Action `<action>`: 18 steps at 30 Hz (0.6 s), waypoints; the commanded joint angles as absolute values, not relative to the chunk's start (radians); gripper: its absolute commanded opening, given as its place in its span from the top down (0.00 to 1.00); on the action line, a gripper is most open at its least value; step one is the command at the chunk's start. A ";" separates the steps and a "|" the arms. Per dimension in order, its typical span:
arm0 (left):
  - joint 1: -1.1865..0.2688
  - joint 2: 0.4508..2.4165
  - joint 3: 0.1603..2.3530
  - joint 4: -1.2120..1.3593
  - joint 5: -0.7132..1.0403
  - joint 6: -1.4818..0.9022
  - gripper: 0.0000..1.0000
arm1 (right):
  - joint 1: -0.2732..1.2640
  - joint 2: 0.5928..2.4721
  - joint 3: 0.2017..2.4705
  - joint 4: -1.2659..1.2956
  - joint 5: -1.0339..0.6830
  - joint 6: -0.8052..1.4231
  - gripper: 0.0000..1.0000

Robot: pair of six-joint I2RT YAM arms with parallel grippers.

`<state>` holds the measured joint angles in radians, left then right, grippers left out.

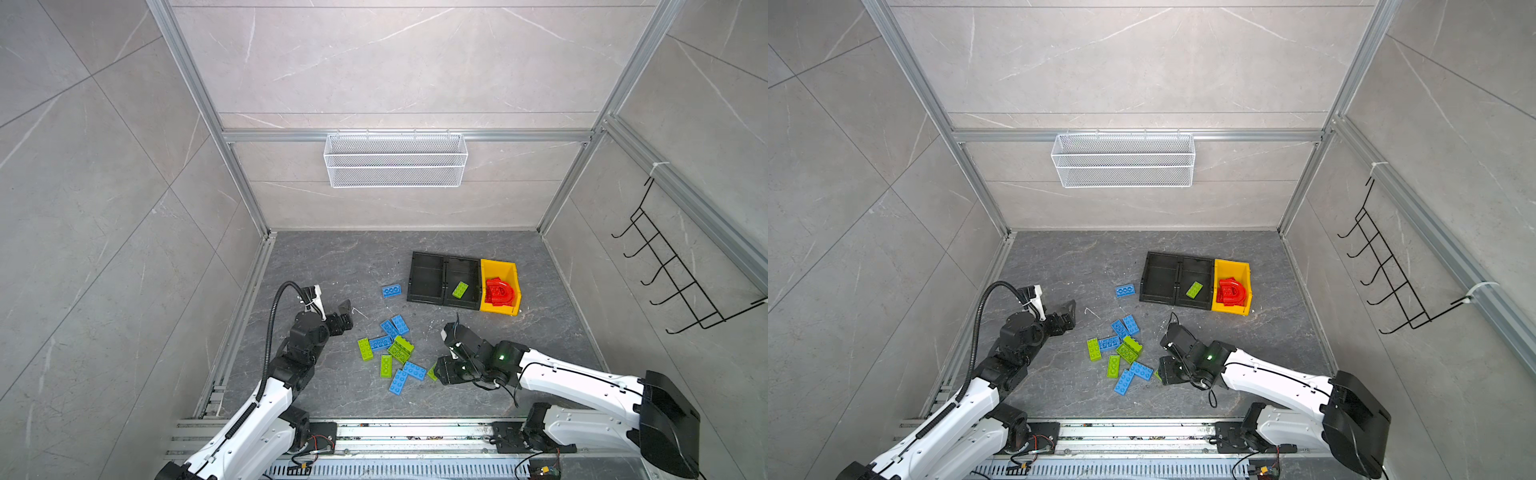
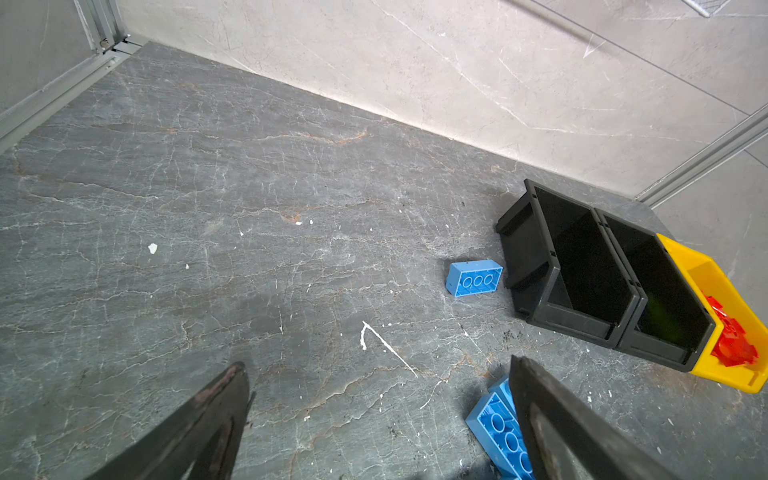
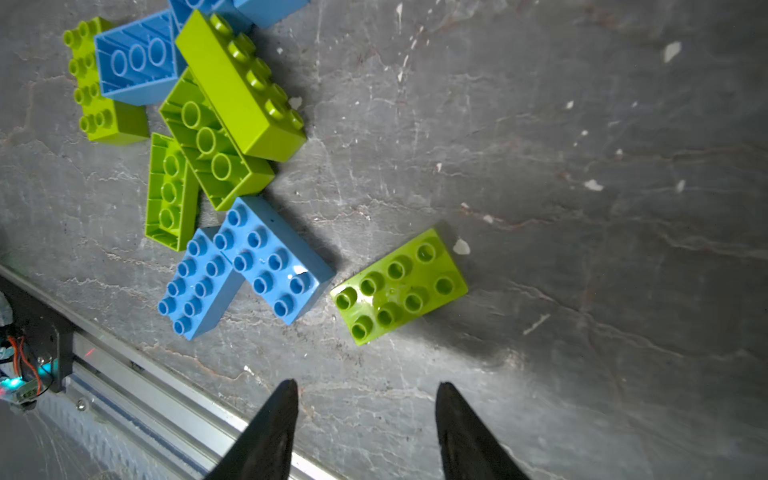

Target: Sort the legos into containers by color

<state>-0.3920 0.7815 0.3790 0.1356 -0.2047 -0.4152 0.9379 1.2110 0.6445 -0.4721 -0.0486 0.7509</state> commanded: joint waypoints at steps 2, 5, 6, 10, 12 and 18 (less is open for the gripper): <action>-0.387 0.771 0.380 0.163 -0.216 -0.390 0.00 | 0.948 1.264 0.618 -0.387 -0.038 0.806 0.45; -0.387 0.780 0.380 0.166 -0.219 -0.390 0.00 | 0.948 1.304 0.618 -0.374 -0.023 0.808 0.45; -0.387 0.785 0.381 0.167 -0.216 -0.390 0.00 | 0.946 1.317 0.620 -0.375 -0.019 0.809 0.45; -0.387 0.798 0.391 0.163 -0.212 -0.395 0.00 | 0.935 1.358 0.632 -0.393 -0.013 0.802 0.45; -0.387 0.799 0.388 0.166 -0.209 -0.392 0.00 | 0.917 1.389 0.639 -0.394 -0.025 0.790 0.45; -0.387 0.802 0.382 0.172 -0.220 -0.384 0.00 | 0.853 1.417 0.680 -0.495 -0.001 0.705 0.49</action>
